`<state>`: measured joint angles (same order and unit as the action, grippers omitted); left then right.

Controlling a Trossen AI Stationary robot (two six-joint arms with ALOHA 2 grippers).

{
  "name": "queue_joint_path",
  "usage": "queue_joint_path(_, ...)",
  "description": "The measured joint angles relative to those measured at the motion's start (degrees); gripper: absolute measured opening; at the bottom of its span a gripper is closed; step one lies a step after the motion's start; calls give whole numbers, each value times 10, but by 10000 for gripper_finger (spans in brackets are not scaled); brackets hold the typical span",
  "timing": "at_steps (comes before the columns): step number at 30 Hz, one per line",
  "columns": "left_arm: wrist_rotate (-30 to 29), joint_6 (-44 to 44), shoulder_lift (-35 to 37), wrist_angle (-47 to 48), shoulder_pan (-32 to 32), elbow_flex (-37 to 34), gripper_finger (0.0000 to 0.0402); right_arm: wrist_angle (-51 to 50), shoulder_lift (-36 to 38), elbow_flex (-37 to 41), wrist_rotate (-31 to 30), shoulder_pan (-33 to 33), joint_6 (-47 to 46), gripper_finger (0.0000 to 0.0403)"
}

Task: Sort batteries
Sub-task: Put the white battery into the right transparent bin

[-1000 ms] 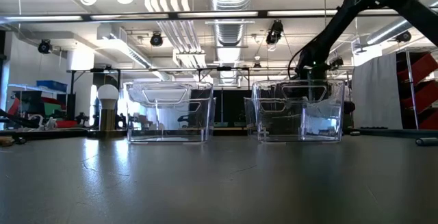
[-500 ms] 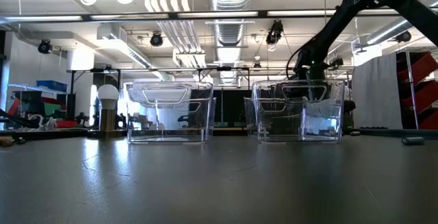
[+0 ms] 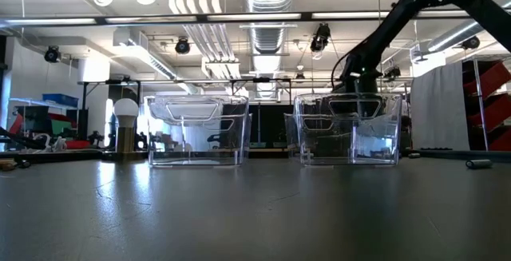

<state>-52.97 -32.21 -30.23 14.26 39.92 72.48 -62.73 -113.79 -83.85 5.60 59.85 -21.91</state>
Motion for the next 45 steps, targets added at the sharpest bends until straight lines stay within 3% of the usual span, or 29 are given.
queue_joint_path(11,0,12,15,-3,0,-13,87,21,165,0,-95,-29,0,25)
queue_joint_path(17,0,32,28,-2,0,-23,87,28,261,0,-135,-140,37,24)
queue_joint_path(21,0,128,33,67,0,-40,87,36,295,1,-131,-243,105,24)
queue_joint_path(26,-24,289,37,196,0,-69,87,37,299,3,-123,-348,138,24)
queue_joint_path(30,-46,397,41,265,0,-92,87,38,284,4,-101,-388,139,24)
queue_joint_path(38,-43,540,44,326,0,-116,87,46,231,5,-53,-398,216,24)
queue_joint_path(42,27,619,43,382,0,-116,87,59,198,5,-34,-399,277,24)
queue_joint_path(45,45,703,43,449,0,-116,87,65,170,6,-34,-397,326,24)
